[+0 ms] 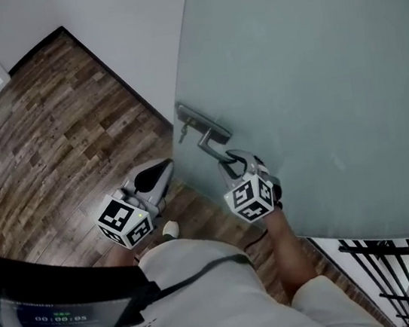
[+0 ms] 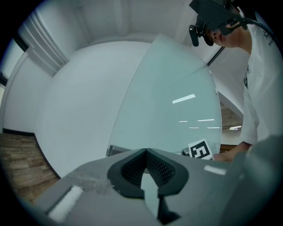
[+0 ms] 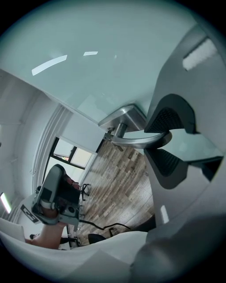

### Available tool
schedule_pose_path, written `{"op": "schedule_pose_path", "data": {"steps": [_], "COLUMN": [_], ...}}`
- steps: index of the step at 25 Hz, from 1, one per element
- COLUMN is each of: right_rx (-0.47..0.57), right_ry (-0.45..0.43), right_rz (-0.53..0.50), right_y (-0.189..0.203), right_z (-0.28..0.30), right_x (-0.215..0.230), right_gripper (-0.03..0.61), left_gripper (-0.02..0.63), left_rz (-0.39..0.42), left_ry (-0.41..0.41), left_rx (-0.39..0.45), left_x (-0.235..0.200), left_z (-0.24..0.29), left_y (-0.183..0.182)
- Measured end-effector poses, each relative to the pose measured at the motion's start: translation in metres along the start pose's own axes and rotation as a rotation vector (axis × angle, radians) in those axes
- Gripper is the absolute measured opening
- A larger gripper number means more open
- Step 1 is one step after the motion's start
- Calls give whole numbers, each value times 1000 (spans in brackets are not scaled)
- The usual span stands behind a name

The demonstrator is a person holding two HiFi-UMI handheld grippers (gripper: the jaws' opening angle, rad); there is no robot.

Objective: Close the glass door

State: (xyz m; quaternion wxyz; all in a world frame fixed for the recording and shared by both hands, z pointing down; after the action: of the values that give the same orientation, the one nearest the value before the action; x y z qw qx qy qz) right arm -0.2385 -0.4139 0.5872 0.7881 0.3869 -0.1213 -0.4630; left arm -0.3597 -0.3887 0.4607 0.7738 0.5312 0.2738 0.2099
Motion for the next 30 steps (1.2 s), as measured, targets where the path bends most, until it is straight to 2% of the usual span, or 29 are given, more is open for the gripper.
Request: {"op": "schedule_pose_path", "data": {"steps": [8, 15, 17, 21, 30], "right_rx": [64, 107, 120, 122, 121], "right_ry": [-76, -89, -99, -78, -121], "right_rz": [-51, -83, -100, -100, -129], "right_y": [-1, -7, -10, -20, -18], "right_z": [-11, -29, -37, -67, -76], "right_x": [-5, 4, -9, -61, -95], "right_gripper": [106, 107, 107, 107, 107], "left_gripper": [6, 6, 6, 6, 6], "left_rz": [1, -12, -19, -46, -76], "left_ry": [-176, -366, -437, -534, -691], "left_rx": [25, 25, 28, 43, 74], "left_x": [50, 117, 139, 183, 228], "left_z": [15, 21, 1, -79, -140], "left_y": [-1, -2, 8, 29, 49]}}
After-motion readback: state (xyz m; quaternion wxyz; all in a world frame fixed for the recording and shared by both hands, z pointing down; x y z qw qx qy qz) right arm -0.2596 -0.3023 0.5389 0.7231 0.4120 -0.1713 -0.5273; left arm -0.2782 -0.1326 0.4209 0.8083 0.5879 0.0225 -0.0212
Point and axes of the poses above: the fingertips, and each gripper's own axes: z forward along the fingers, x to its right, y out of its underside, the point moved 1 cm from there along -z, backward along the fingers, and after that the axes turned 4 degrees about z, right-handed, at the moved point
